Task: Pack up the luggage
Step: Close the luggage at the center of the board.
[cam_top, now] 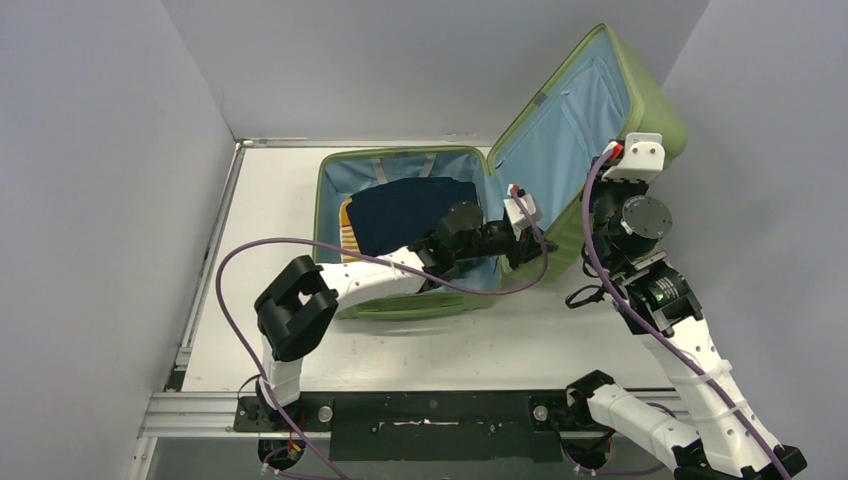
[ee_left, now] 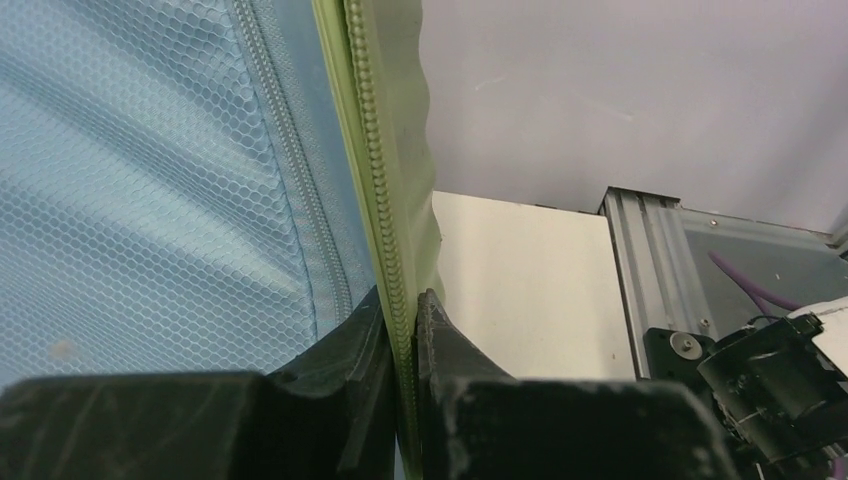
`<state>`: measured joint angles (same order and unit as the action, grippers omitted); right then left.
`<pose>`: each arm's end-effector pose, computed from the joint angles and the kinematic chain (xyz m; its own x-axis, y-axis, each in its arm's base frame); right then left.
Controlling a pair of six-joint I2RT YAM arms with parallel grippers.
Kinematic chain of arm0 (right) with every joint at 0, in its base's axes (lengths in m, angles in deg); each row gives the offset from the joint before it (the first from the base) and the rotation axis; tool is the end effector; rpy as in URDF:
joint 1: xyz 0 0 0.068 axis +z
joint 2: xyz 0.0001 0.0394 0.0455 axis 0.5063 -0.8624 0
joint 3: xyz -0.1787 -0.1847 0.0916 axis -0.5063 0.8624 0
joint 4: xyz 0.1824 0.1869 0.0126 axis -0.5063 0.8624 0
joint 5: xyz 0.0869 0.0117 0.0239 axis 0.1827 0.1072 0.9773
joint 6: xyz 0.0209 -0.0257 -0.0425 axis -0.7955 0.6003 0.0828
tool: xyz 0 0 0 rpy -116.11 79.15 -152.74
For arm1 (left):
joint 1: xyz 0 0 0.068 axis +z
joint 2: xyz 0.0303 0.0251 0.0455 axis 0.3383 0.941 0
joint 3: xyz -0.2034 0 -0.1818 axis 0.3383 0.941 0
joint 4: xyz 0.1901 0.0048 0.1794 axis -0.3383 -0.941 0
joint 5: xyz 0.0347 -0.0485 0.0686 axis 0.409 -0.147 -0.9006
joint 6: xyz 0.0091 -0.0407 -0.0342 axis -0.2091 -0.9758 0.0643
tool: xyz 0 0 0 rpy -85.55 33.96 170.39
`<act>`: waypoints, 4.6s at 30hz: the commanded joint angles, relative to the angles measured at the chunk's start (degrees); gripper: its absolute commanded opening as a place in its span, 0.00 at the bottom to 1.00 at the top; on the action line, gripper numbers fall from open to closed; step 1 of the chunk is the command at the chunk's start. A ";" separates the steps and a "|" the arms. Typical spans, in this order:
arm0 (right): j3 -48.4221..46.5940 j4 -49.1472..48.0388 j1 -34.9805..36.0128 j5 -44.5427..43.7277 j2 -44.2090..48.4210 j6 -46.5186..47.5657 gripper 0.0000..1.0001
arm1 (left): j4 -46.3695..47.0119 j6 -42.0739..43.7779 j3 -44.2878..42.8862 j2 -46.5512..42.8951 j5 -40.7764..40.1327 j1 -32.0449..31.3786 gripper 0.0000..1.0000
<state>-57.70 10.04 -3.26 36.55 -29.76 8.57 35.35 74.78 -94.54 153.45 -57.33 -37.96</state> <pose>0.1606 0.0622 0.4554 0.0805 -0.0777 -0.9937 0.0653 0.9952 -0.0725 0.2341 -0.3981 0.3066 -0.0950 -0.0487 -0.9943 0.9855 0.1365 -0.1008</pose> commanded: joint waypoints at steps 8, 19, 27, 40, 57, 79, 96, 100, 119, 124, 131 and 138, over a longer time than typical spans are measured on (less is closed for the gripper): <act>-10.03 10.86 2.46 8.75 -3.42 -8.19 0.57 | 22.71 1.70 11.55 -8.44 -13.46 -0.30 0.00; -23.52 18.37 2.46 3.85 -7.40 -14.16 0.94 | 31.34 1.67 16.59 -11.90 -21.77 -0.58 0.00; -42.65 29.18 2.64 -13.50 -18.64 -20.30 0.95 | 33.41 2.79 18.45 -12.63 -24.43 -1.27 0.00; -58.86 45.30 1.39 -24.02 -33.35 -21.65 0.96 | 40.05 6.37 22.26 -12.65 -31.99 -3.63 0.00; -47.41 50.10 -15.35 -9.08 -31.22 -27.20 0.55 | 49.25 8.60 26.97 -12.37 -37.35 -3.88 0.00; -55.94 45.31 -5.91 -12.71 -31.95 -21.26 0.00 | 40.62 -0.28 22.64 -11.79 -30.82 -3.92 0.44; -60.94 36.95 2.24 -8.67 -31.99 -13.78 0.00 | 20.17 -6.37 27.20 -33.67 -47.39 -2.43 0.97; -61.64 32.61 5.22 -1.32 -31.95 -10.91 0.00 | 7.29 -11.74 26.99 -40.76 -52.10 1.71 0.97; -53.08 21.49 20.00 4.97 -32.57 2.01 0.00 | -4.74 -54.27 -10.53 -19.73 -10.34 26.00 0.97; -51.59 20.83 21.00 4.56 -31.80 4.26 0.00 | -6.39 -63.42 -22.99 -10.17 -5.30 26.40 0.97; -50.11 19.61 22.63 2.20 -31.24 7.23 0.00 | -10.78 -70.01 -37.17 1.31 -0.06 24.89 0.97; -48.49 18.49 23.50 1.66 -31.11 8.61 0.00 | -5.83 -77.07 -44.31 9.24 1.17 23.27 0.97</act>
<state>-107.19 29.76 18.44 33.82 -61.81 15.98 23.70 3.94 -134.03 160.05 -58.31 -13.75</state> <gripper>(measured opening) 0.258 0.973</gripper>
